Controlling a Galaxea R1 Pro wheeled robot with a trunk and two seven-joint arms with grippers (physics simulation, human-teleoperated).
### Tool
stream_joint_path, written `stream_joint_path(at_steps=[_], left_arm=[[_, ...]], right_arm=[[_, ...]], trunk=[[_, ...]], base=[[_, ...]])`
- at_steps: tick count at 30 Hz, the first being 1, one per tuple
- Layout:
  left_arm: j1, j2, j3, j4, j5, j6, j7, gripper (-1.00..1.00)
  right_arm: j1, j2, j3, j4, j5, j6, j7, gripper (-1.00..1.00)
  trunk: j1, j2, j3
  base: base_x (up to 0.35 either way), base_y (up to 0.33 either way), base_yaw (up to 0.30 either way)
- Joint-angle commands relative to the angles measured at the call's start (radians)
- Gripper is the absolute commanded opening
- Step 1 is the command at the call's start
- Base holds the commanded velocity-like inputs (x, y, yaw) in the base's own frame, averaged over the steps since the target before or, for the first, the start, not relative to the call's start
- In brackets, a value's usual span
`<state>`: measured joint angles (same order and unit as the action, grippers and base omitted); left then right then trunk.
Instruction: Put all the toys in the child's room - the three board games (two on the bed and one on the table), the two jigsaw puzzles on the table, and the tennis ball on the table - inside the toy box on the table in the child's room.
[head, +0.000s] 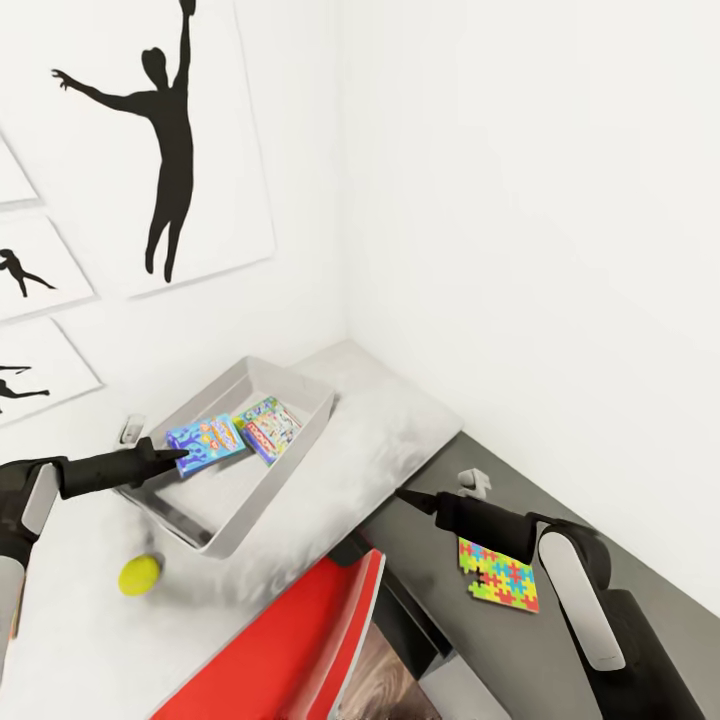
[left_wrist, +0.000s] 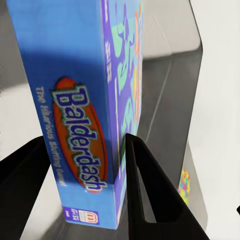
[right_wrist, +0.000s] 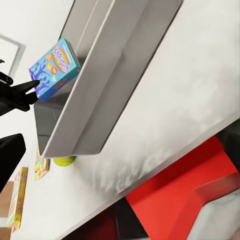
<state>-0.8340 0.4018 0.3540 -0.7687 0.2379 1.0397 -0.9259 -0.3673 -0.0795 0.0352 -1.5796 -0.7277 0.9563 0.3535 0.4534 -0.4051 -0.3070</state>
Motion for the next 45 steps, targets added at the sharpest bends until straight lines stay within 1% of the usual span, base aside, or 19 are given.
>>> stream_joint_path(at_steps=[1,18,31,32,45], left_arm=[[-0.001,-0.001,0.002,0.000,-0.004,0.003,-0.006,-1.00],[-0.002,-0.001,0.001,0.000,-0.005,0.003,-0.005,-1.00],[-0.002,0.001,0.003,0.000,-0.005,0.003,-0.005,-1.00],[-0.002,0.001,0.004,0.000,-0.005,0.003,-0.005,1.00],[-0.002,0.007,0.010,0.000,0.003,0.006,-0.015,1.00]], right_arm=[[-0.001,0.000,0.000,0.000,0.007,0.002,0.007,1.00],[-0.001,0.000,0.000,0.000,0.007,0.002,0.007,1.00],[-0.001,0.001,0.000,0.000,0.007,0.001,0.007,1.00],[0.000,0.001,0.000,0.000,0.007,0.001,0.007,1.00],[-0.001,0.001,0.000,0.000,0.007,0.001,0.007,1.00]], trunk=[[0.000,-0.002,-0.003],[0.000,-0.002,-0.031],[0.000,-0.002,-0.033],[0.000,-0.002,-0.033],[0.000,-0.002,-0.033]], base=[[0.000,0.000,0.000],[0.000,0.000,0.000],[0.000,0.000,0.000],[0.000,0.000,0.000],[0.000,0.000,0.000]])
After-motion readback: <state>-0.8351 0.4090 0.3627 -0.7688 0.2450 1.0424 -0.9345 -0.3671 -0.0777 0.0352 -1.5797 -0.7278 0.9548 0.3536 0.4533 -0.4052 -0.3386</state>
